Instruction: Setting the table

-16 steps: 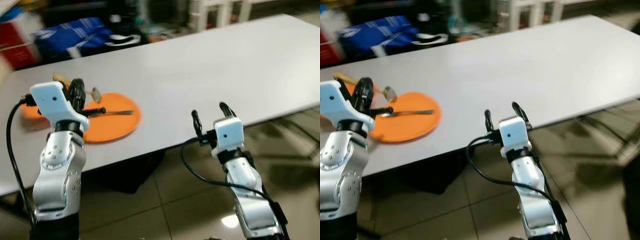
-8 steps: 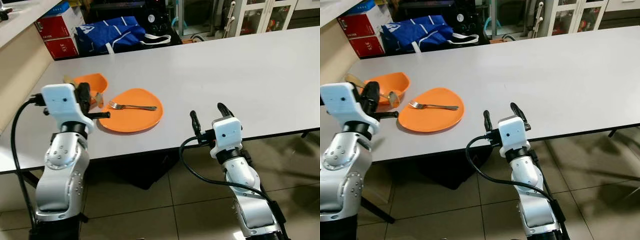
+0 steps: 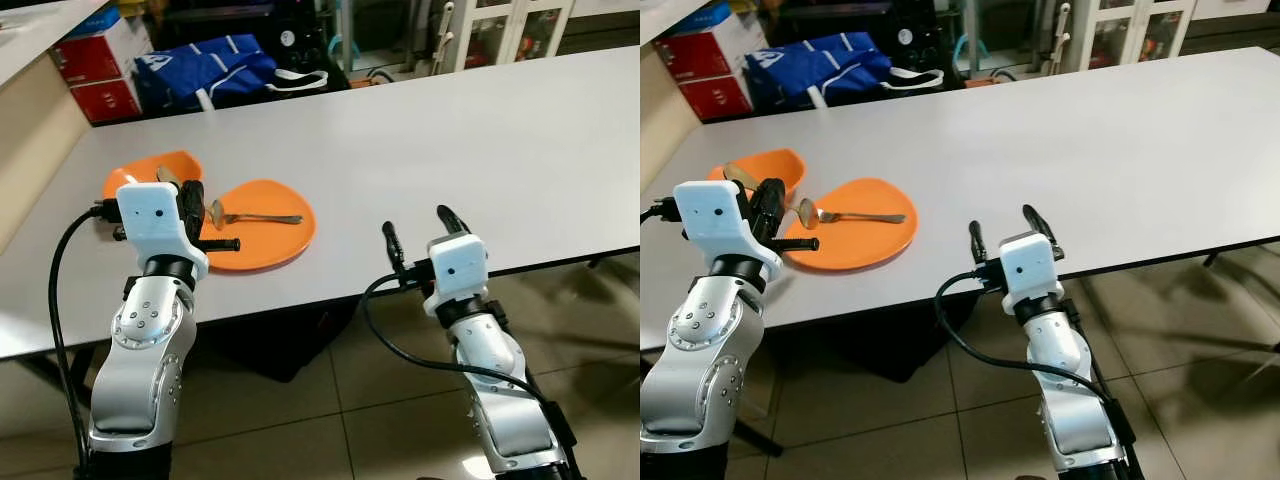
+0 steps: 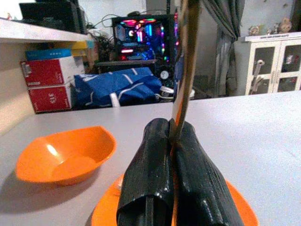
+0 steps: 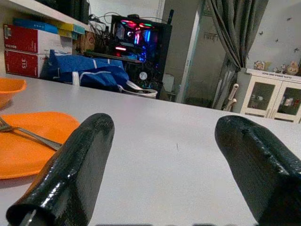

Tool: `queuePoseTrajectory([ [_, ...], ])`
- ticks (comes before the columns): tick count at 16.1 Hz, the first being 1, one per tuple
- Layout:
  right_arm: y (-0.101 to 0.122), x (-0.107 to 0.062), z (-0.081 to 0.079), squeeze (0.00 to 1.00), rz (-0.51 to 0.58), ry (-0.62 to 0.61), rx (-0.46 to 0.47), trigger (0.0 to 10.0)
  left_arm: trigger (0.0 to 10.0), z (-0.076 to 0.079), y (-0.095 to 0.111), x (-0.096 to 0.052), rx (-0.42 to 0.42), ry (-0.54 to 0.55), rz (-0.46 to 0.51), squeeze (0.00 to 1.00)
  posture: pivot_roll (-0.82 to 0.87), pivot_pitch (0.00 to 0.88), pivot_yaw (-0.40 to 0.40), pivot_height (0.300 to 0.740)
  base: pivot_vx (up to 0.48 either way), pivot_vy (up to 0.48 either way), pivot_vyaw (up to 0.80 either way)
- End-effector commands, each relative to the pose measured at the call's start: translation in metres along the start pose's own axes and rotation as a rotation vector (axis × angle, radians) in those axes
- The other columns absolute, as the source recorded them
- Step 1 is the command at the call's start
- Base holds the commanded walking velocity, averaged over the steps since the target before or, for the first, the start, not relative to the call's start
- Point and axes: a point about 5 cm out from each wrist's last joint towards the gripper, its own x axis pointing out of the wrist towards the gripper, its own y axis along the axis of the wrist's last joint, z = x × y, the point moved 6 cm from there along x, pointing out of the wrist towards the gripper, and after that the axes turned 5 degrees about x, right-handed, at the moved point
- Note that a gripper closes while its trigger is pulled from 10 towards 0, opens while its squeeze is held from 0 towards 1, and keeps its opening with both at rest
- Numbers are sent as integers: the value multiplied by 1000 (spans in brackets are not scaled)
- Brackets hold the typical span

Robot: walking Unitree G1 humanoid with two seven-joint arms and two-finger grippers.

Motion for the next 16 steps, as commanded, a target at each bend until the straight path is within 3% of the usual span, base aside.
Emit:
queuePoseTrajectory([
  [1, 2, 1, -1, 0, 12, 5, 13, 10000, 0, -2, 10, -1, 0, 19, 38, 0, -138, 0, 124, 740, 382, 289, 0],
  [9, -2, 3, 2, 0, -10, -1, 32, 10000, 0, 2, 5, 2, -8, 9, 18, 0, -147, 0, 121, 740, 302, 371, 0],
  [16, -1, 0, -4, 0, -6, 4, 33, 10000, 0, 28, 19, 26, 107, -161, 39, 0, -155, 0, 132, 740, 0, 0, 0],
])
